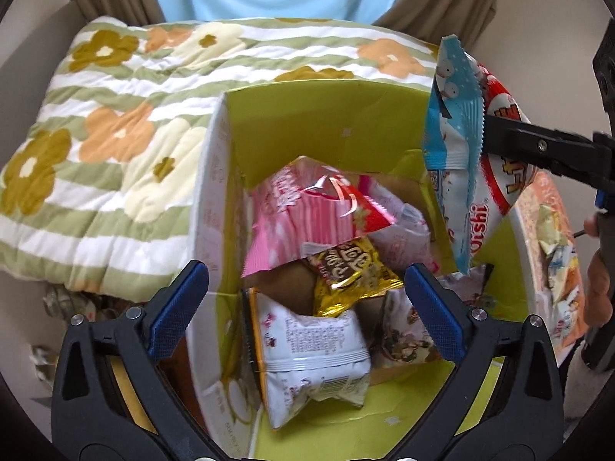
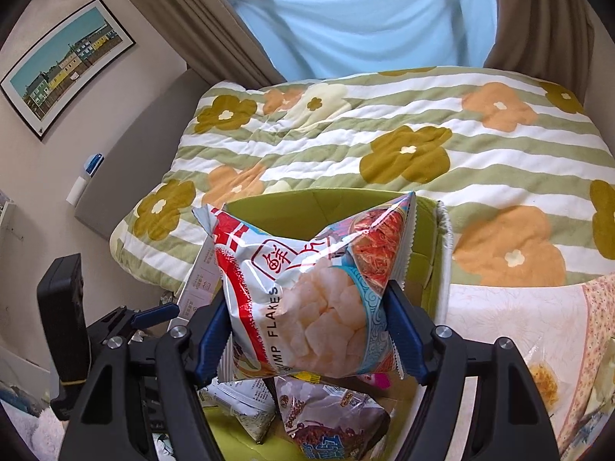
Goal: Organize snacks
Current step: 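Carry both bags over the box and open both tools to drop them, then move both tools back over the remaining snacks on the table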
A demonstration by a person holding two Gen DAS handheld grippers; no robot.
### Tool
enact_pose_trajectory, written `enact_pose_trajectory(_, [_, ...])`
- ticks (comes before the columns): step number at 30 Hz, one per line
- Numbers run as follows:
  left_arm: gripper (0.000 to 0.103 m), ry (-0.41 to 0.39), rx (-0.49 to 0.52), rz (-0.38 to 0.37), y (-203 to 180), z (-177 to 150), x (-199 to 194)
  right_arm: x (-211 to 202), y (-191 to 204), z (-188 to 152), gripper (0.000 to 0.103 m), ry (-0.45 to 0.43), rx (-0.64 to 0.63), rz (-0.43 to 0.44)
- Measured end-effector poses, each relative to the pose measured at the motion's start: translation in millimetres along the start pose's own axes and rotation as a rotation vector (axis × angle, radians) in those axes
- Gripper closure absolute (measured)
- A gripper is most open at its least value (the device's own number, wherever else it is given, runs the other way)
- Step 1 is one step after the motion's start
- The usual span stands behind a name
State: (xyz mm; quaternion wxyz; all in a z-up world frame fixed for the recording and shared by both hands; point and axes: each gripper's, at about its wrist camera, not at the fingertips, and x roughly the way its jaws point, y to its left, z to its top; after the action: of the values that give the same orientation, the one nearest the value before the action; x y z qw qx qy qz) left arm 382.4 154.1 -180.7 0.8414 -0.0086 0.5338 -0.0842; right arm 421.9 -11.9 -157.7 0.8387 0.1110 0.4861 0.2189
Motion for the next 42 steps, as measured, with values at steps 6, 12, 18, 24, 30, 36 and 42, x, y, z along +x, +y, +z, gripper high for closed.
enact_pose_trajectory(6, [0.002,-0.02,-0.033,0.008,5.3,-3.9,-8.3,12.3,-0.2,3.0,0.027,0.021,-0.016,-0.018])
enact_pose_trajectory(12, [0.002,-0.023,-0.044,0.016,6.0,-10.6,-15.5,3.0,-1.7,-3.4,0.0,-0.066,-0.003,-0.038])
enact_pose_trajectory(18, [0.002,-0.023,-0.044,0.013,3.9,-21.5,-22.2,-7.0,-0.1,-14.0,0.0,-0.068,-0.008,-0.043])
enact_pose_trajectory(24, [0.002,-0.053,-0.05,0.008,4.9,-30.1,-39.5,-20.1,10.2,-23.7,0.0,-0.067,-0.016,-0.029])
enact_pose_trajectory(30, [0.002,-0.095,-0.031,-0.006,4.3,-35.9,-59.3,-43.3,26.4,-34.9,0.0,-0.1,-0.04,-0.047])
enact_pose_trajectory(36, [0.002,-0.137,0.055,-0.061,-17.3,-39.4,-76.3,-74.0,36.0,-52.5,0.0,-0.146,-0.027,-0.097])
enact_pose_trajectory(42, [0.002,-0.146,0.17,-0.167,-59.7,-48.4,-79.9,-118.9,28.9,-82.1,0.0,-0.222,0.042,-0.185])
